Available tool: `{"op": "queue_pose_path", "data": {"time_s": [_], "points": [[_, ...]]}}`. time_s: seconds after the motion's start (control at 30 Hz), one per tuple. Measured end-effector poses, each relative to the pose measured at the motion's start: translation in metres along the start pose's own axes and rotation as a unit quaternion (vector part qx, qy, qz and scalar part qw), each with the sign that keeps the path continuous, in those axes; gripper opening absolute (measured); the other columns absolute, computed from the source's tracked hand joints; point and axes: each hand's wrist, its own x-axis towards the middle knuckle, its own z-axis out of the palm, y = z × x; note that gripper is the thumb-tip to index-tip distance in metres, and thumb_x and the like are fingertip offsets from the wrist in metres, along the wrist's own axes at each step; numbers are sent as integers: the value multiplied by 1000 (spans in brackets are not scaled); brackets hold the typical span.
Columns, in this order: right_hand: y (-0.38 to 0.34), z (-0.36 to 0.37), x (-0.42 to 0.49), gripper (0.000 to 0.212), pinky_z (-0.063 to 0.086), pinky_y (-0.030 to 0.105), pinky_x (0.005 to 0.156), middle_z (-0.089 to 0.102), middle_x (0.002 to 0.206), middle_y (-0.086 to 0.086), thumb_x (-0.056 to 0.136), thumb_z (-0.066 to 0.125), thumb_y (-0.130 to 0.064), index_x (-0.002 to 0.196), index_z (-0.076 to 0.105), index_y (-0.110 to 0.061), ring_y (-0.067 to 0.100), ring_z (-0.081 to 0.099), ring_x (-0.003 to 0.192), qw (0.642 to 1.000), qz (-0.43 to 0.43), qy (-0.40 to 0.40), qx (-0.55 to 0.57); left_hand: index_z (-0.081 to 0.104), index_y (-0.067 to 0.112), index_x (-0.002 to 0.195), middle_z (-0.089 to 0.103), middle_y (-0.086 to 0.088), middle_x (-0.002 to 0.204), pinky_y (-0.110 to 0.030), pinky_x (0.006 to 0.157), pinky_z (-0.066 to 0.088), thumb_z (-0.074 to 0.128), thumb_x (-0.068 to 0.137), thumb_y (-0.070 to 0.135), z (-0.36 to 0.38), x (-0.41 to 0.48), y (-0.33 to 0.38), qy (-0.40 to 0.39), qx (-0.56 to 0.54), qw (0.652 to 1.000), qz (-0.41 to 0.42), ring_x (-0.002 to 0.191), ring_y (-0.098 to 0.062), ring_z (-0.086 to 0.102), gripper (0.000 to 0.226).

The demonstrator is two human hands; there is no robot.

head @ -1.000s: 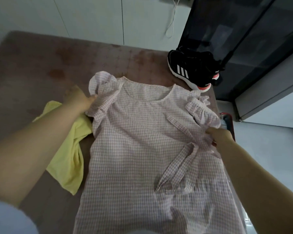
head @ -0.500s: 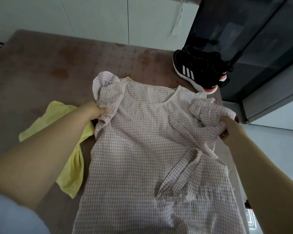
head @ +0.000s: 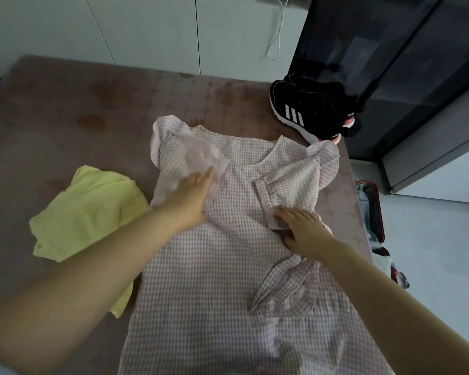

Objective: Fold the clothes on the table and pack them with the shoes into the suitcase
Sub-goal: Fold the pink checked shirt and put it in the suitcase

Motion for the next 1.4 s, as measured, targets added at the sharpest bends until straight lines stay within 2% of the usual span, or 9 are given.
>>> {"op": "queue_pose_path", "data": {"time_s": [0.1, 0.27, 0.47, 0.67, 0.77, 0.9, 1.0, 1.27, 1.4], "points": [[6, -13, -2, 46, 40, 34, 101, 56, 129, -2, 90, 55, -38, 132, 45, -23, 19, 52, 117, 988, 69, -14, 136, 12, 17, 148, 23, -9, 151, -38, 109, 31, 56, 88, 23, 16, 0, -9, -81, -45, 995, 22, 133, -26, 33, 75], [27, -37, 5, 34, 44, 32, 85, 56, 120, 7, 90, 58, -26, 120, 54, -11, 24, 55, 110, 919, 205, 203, 267, 41, 6, 134, 41, -17, 137, -41, 101, 36, 55, 89, 17, -6, 17, -42, 207, -90, 971, -83, 123, -34, 42, 48], [40, -39, 36, 31, 56, 40, 78, 66, 102, 20, 83, 65, -27, 99, 61, 0, 33, 64, 91, 744, 349, 142, 552, 36, 3, 136, 46, -16, 137, -42, 100, 41, 62, 87, 32, -11, 47, -77, 99, -301, 902, -292, 122, -34, 47, 63], [28, -46, 41, 43, 39, 25, 53, 59, 98, 8, 94, 34, -7, 134, 41, -19, 24, 55, 69, 891, 221, 201, 343, 41, 9, 136, 51, -14, 133, -32, 93, 39, 46, 93, 9, -31, 55, -61, 241, -263, 921, -157, 120, -31, 49, 43], [29, -52, 44, 54, 46, 32, 64, 54, 122, 9, 91, 34, -7, 138, 34, -34, 30, 60, 89, 888, 181, 259, 333, 34, 9, 141, 44, -13, 141, -31, 101, 33, 43, 94, 10, -39, 54, -53, 310, -233, 913, -127, 127, -29, 42, 48], [29, -52, 27, 56, 44, 35, 79, 37, 140, 8, 90, 52, -17, 140, 31, -28, 29, 50, 117, 895, 177, 192, 361, -1, 20, 149, 16, -8, 155, -34, 111, 26, 55, 91, 27, -28, 42, -56, 197, -301, 923, -134, 139, -23, 27, 80], [34, -38, -16, 49, 38, 32, 85, 37, 139, 12, 90, 58, -19, 136, 41, -18, 29, 42, 124, 915, 192, 162, 315, 3, 17, 149, 17, -14, 153, -41, 113, 25, 61, 87, 27, 0, -4, -58, 146, -223, 959, -94, 139, -28, 23, 85], [40, 31, -139, 42, 47, 36, 69, 58, 95, 7, 87, 62, -28, 119, 49, -6, 15, 52, 73, 871, 336, 3, 358, 19, 8, 146, 33, -15, 145, -45, 104, 33, 65, 83, 24, 89, -138, -66, 89, -134, 975, -153, 126, -34, 40, 79], [31, 40, -157, 40, 38, 33, 78, 54, 102, 7, 92, 56, -22, 125, 51, -1, 18, 52, 83, 862, 324, 32, 389, 34, -2, 135, 48, -24, 129, -49, 94, 42, 64, 84, 20, 103, -159, -64, 113, -163, 953, -229, 112, -40, 51, 63]]}}
